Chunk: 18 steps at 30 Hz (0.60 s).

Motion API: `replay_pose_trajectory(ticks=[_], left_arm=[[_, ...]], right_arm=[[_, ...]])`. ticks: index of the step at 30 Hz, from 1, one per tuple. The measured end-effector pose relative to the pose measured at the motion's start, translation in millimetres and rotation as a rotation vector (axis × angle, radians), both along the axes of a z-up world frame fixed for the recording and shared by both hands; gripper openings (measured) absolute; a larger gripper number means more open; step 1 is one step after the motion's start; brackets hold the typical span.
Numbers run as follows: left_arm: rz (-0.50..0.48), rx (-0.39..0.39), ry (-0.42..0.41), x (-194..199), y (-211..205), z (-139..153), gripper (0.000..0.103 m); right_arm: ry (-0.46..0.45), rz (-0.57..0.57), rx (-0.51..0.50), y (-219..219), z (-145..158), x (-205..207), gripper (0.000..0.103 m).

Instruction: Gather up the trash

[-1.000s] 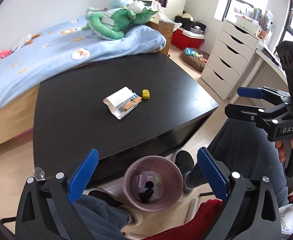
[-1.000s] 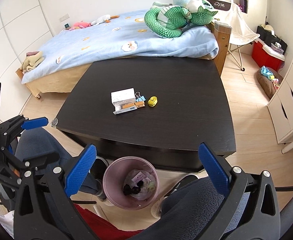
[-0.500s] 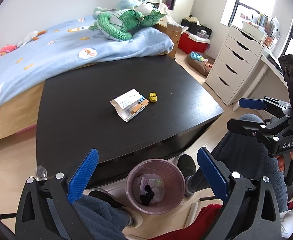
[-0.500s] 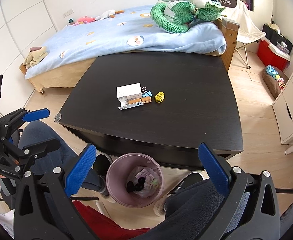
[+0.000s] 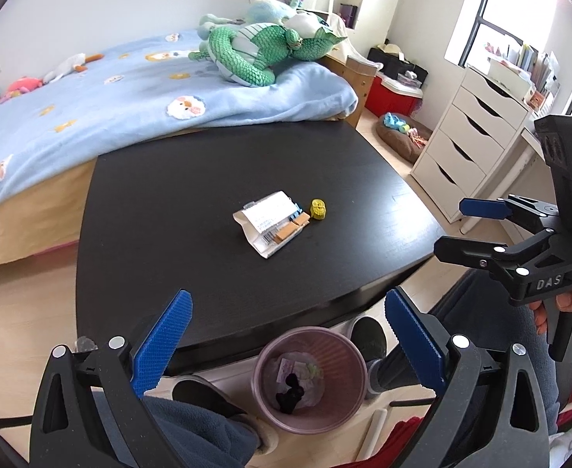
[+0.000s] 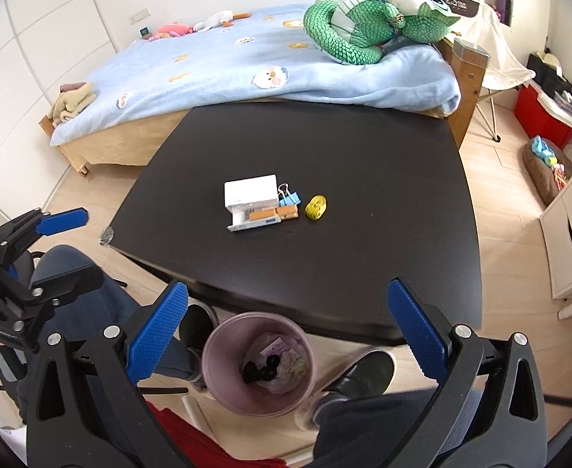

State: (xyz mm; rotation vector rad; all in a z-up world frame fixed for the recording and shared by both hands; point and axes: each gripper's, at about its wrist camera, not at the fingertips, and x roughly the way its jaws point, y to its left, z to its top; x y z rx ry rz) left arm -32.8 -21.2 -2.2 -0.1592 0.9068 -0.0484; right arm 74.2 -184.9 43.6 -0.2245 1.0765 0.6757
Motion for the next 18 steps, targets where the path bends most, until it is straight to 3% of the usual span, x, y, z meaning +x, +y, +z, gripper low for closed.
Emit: replay_pose_trajectory(ticks=[5, 18], left_arm=[[0.011, -0.012, -0.007, 6, 6, 1, 0.095], [0.026, -0.025, 0.002, 12, 13, -3, 0.095]], right_arm=[[-0.019, 0.052, -0.028, 16, -8, 24, 0.1], [0.01, 0.212, -0.138, 61, -61, 90, 0.1]])
